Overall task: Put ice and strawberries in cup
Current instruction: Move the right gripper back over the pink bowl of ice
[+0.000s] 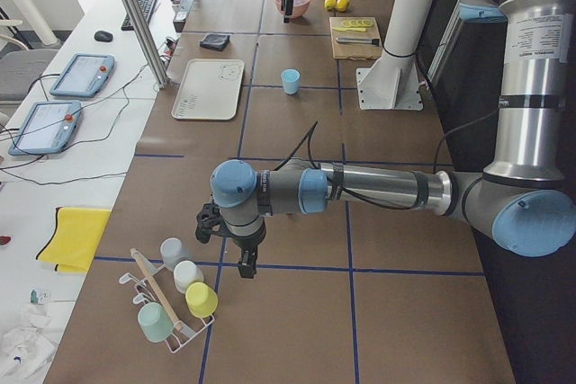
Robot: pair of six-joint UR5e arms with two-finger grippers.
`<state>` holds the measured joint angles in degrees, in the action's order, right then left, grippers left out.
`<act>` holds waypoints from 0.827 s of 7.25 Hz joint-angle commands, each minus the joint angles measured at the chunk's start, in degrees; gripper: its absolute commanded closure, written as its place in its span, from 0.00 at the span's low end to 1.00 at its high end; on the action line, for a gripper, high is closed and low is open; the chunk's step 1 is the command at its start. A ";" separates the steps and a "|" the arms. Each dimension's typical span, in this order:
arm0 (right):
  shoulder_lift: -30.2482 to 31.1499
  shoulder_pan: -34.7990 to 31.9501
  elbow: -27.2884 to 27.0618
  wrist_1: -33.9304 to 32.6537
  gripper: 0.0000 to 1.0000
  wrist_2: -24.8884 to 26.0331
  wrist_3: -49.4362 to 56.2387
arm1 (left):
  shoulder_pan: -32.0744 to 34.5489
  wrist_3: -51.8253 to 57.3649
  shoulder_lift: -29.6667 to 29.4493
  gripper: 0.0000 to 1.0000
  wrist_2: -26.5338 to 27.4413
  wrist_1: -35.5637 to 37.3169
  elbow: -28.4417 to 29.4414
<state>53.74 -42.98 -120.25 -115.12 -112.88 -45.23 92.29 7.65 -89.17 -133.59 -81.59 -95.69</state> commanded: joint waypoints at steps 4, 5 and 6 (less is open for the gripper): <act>30.99 -12.37 -5.08 21.53 0.00 -8.91 20.96 | 0.00 0.00 0.13 0.00 -0.09 0.03 -0.11; 37.77 -13.43 -5.34 25.96 0.00 -9.02 24.28 | 0.00 0.00 0.13 0.00 -0.09 0.12 -0.20; 41.06 -14.92 -5.00 26.87 0.00 -8.94 29.09 | 0.00 0.00 0.13 0.00 -0.09 0.03 -0.20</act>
<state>88.58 -56.00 -125.30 -91.80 -121.38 -21.37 92.29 7.65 -89.04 -133.68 -81.52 -95.87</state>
